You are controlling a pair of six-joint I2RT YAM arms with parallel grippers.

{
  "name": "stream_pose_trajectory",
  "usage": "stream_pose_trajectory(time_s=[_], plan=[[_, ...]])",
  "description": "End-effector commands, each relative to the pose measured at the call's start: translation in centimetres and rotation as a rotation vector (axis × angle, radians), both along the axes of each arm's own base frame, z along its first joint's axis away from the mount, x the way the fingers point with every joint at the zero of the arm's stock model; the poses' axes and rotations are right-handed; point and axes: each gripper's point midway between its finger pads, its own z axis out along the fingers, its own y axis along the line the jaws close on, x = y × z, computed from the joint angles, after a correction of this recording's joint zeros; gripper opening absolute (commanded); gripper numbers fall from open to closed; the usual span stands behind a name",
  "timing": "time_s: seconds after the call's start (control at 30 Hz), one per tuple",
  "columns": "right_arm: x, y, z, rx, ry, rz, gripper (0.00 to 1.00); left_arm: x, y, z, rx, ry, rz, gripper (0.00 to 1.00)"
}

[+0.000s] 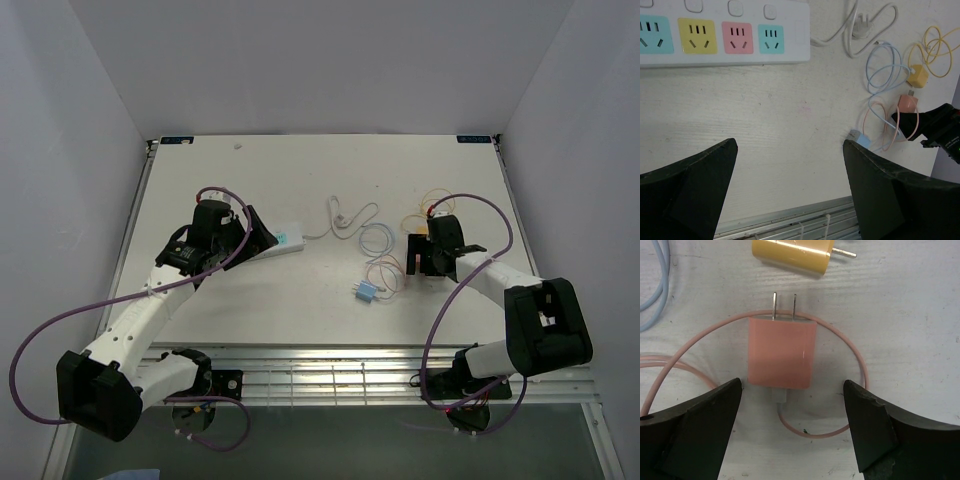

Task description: Insert the plug

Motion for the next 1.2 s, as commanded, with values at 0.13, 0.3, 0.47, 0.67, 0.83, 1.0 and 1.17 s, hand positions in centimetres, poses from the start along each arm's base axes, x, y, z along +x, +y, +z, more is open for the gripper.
stream_pose_trajectory(time_s=[0.13,0.3,0.47,0.67,0.83,1.0,1.17], plan=[[1.7,0.3,0.5,0.003,-0.068,-0.013,0.79,0.1,-0.2,0.6,-0.004,-0.027,-0.012,0.98],[2.1,0.5,0.0,0.005,-0.062,-0.008,0.70,0.1,-0.3,0.2,-0.005,-0.014,-0.013,0.98],[2.0,0.6,0.1,0.019,-0.074,-0.014,0.53,0.0,-0.3,0.1,-0.006,-0.012,-0.016,0.98],[2.1,0.4,1.5,0.022,-0.132,-0.008,0.38,-0.2,-0.8,0.2,-0.024,-0.008,-0.041,0.98],[2.1,0.1,4.0,0.026,-0.196,-0.021,0.34,-0.5,-2.2,1.0,-0.083,-0.038,-0.115,0.98],[1.7,-1.0,8.6,0.021,-0.304,-0.067,0.34,-0.8,-3.6,2.0,-0.122,-0.070,-0.163,0.98],[0.2,0.7,13.1,0.106,-0.366,0.036,0.34,-1.8,-6.9,4.6,-0.205,-0.135,-0.292,0.98]])
